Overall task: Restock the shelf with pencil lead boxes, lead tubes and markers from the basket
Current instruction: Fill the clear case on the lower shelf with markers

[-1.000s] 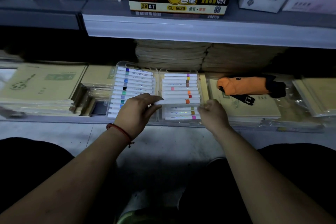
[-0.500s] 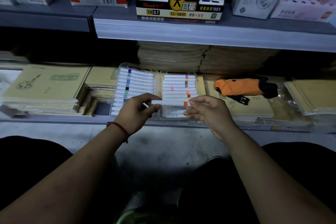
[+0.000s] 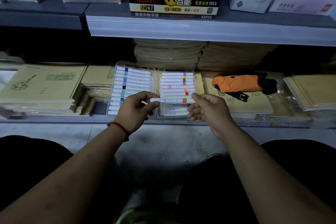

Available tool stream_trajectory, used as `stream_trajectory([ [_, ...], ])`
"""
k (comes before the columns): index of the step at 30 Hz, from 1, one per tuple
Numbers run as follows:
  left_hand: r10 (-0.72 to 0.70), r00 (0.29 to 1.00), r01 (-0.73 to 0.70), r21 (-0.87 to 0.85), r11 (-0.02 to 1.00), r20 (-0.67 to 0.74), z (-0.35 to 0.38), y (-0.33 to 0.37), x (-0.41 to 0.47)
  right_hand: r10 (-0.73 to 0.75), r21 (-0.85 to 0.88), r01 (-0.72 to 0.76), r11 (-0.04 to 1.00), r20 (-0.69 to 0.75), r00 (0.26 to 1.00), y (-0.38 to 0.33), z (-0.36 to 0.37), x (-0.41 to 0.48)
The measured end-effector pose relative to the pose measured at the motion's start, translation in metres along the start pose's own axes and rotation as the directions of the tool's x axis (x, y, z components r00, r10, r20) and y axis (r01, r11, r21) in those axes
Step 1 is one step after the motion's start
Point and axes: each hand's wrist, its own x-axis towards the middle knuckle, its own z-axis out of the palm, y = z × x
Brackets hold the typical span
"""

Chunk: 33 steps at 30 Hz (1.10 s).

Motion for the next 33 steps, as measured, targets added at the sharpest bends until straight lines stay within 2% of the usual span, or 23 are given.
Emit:
stream_trajectory([
  [4, -0.039, 0.999, 0.040, 0.021, 0.999, -0.020, 0.005, -0.001, 0.002, 0.017, 0.077, -0.016, 0.997, -0.021, 1.000, 0.002, -0.002, 0.009],
  [8, -0.043, 0.999, 0.046, 0.102, 0.994, -0.027, 0.016, -0.008, 0.009, 0.042, 0.027, -0.040, 0.999, -0.086, 0.995, 0.006, -0.006, 0.019],
  [11, 0.029, 0.999, -0.023, 0.239, 0.971, -0.021, 0.021, -0.006, 0.014, 0.069, -0.052, -0.075, 0.996, -0.112, 0.991, -0.003, -0.009, 0.024],
  [15, 0.162, 0.981, -0.194, 0.487, 0.852, 0.107, 0.016, 0.005, 0.030, 0.133, -0.193, -0.138, 0.971, -0.041, 0.990, -0.031, -0.023, 0.035],
  [20, 0.161, 0.940, -0.330, 0.684, 0.651, 0.300, 0.002, 0.025, 0.058, 0.188, -0.390, -0.145, 0.909, 0.075, 0.979, -0.046, -0.036, 0.053],
  [24, 0.148, 0.930, -0.347, 0.675, 0.651, 0.336, 0.005, 0.015, 0.066, 0.174, -0.422, -0.111, 0.900, 0.114, 0.978, -0.028, -0.037, 0.061],
  [27, 0.157, 0.925, -0.353, 0.632, 0.690, 0.345, 0.012, -0.003, 0.072, 0.165, -0.416, -0.113, 0.902, 0.093, 0.982, -0.012, -0.038, 0.072],
  [33, 0.169, 0.938, -0.331, 0.641, 0.692, 0.302, 0.025, -0.023, 0.084, 0.110, -0.446, -0.080, 0.891, 0.043, 0.993, 0.003, -0.034, 0.091],
])
